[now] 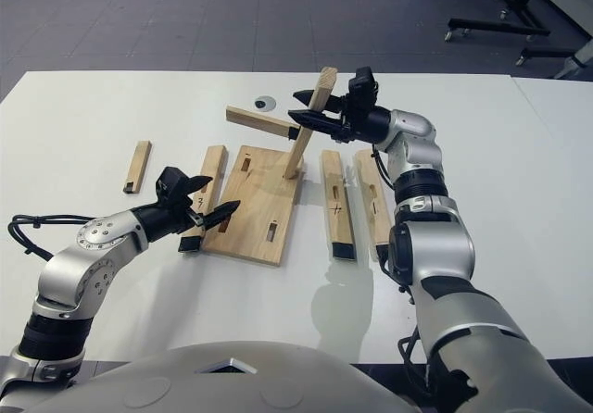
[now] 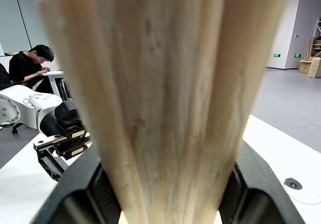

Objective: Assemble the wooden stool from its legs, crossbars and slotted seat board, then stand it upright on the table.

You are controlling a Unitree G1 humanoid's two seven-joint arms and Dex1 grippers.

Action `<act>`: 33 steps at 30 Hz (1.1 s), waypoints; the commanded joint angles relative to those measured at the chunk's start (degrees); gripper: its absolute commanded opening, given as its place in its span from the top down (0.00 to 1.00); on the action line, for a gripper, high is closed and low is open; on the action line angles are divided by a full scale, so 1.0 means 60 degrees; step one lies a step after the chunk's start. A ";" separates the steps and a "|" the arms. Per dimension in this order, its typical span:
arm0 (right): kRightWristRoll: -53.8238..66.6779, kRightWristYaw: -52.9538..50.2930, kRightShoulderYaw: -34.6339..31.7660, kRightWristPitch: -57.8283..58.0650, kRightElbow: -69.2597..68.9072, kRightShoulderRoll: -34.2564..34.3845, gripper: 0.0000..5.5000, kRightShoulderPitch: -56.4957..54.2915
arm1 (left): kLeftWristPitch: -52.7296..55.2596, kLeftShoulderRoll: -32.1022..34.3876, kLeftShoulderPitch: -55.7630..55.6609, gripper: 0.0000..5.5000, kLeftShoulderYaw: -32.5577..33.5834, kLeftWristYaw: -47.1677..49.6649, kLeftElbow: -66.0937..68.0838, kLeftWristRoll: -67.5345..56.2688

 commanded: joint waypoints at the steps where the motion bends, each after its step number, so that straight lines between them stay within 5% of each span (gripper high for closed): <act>1: -0.0913 -0.0712 0.0684 0.1563 0.0985 0.0182 0.63 0.0561 | 0.0063 -0.0003 -0.0001 0.16 -0.0038 0.0030 -0.0084 0.0056; 16: -0.1469 -0.1913 0.1474 -0.0141 0.0059 0.0204 0.63 0.1262 | 0.0059 -0.0005 -0.0063 0.16 0.0008 0.0055 -0.0042 0.0060; 33: -0.0950 -0.2549 0.1666 0.1272 -0.0489 0.0348 0.63 0.1927 | -0.0001 -0.0012 -0.0131 0.16 -0.0036 0.0035 0.0065 0.0113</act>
